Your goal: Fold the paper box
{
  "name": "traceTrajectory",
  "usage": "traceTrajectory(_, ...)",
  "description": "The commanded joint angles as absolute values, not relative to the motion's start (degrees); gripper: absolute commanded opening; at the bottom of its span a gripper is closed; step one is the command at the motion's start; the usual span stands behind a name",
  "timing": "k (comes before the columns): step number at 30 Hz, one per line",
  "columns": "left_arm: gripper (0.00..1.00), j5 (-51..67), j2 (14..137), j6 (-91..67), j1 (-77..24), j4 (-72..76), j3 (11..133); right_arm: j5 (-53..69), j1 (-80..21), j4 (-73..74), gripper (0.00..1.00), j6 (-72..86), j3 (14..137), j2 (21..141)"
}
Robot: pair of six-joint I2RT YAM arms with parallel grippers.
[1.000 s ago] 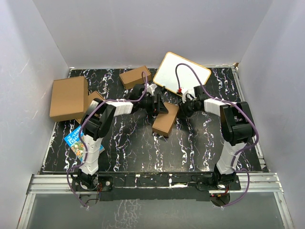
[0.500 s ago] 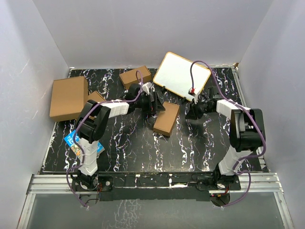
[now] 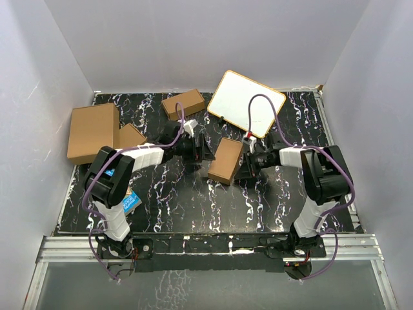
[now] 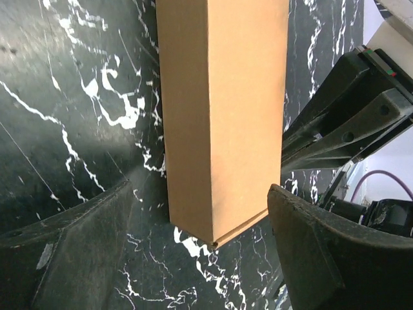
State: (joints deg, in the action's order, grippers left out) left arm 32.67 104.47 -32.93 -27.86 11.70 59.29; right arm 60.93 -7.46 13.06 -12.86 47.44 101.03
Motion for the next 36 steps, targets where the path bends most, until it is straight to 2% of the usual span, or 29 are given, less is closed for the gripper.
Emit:
traceTrajectory(1,0.82,34.7,102.6,-33.1,-29.5,11.8,58.1,60.9,-11.8,5.0,0.2,-4.6,48.2,101.9)
traceTrajectory(5,0.81,34.6,103.7,-33.6,-30.7,12.1,57.9,60.8,-12.2,0.7,0.18,2.2,45.7,102.7)
traceTrajectory(15,0.8,33.4,102.5,-32.2,-30.8,9.7,56.9,65.0,-12.0,-5.7,0.15,5.4,39.1,100.8)
traceTrajectory(30,0.66,35.5,104.8,-34.4,-33.0,12.5,55.3,63.5,-16.0,-10.1,0.12,10.0,43.3,108.4)
traceTrajectory(36,0.65,35.1,104.6,-36.6,-36.0,14.8,53.2,62.9,-16.2,-19.9,0.11,19.5,41.5,109.5)
